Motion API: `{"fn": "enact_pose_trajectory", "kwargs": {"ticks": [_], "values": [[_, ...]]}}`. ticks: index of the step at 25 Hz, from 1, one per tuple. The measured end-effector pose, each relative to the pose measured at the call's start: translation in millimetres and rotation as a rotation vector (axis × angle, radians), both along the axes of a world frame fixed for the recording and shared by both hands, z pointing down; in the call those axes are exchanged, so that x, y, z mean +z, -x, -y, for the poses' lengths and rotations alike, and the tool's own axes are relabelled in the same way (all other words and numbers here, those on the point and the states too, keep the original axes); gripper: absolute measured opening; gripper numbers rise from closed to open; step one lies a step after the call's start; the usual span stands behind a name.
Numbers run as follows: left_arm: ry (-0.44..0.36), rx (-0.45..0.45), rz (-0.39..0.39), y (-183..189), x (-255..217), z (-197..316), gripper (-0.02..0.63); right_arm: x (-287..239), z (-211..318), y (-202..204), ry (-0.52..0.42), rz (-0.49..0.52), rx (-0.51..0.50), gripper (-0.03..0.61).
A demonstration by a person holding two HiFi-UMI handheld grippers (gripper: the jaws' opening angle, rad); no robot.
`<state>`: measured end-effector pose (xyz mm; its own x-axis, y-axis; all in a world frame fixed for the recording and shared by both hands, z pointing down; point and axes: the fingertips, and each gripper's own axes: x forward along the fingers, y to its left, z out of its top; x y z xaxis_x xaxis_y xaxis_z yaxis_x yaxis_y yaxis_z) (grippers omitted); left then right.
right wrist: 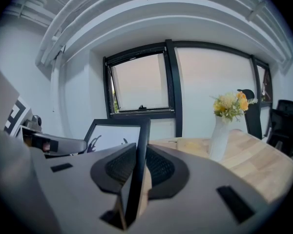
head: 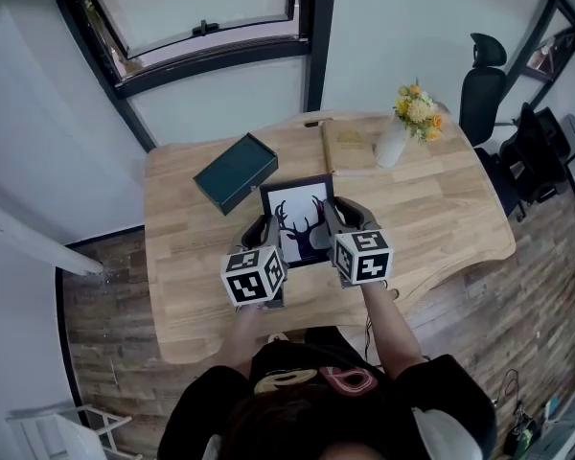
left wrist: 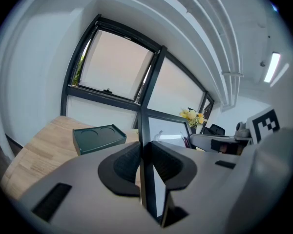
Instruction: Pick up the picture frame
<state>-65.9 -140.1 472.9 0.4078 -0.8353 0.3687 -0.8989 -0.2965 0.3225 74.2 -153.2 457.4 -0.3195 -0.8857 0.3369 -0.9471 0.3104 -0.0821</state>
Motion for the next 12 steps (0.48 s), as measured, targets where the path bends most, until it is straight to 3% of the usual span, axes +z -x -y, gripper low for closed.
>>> {"fn": "enact_pose_trajectory", "kwargs": {"ticks": [12], "values": [[-0.061, 0.038, -0.042, 6, -32, -20, 0.083, -36, -27, 6, -0.063, 0.002, 0.013, 0.072]]}}
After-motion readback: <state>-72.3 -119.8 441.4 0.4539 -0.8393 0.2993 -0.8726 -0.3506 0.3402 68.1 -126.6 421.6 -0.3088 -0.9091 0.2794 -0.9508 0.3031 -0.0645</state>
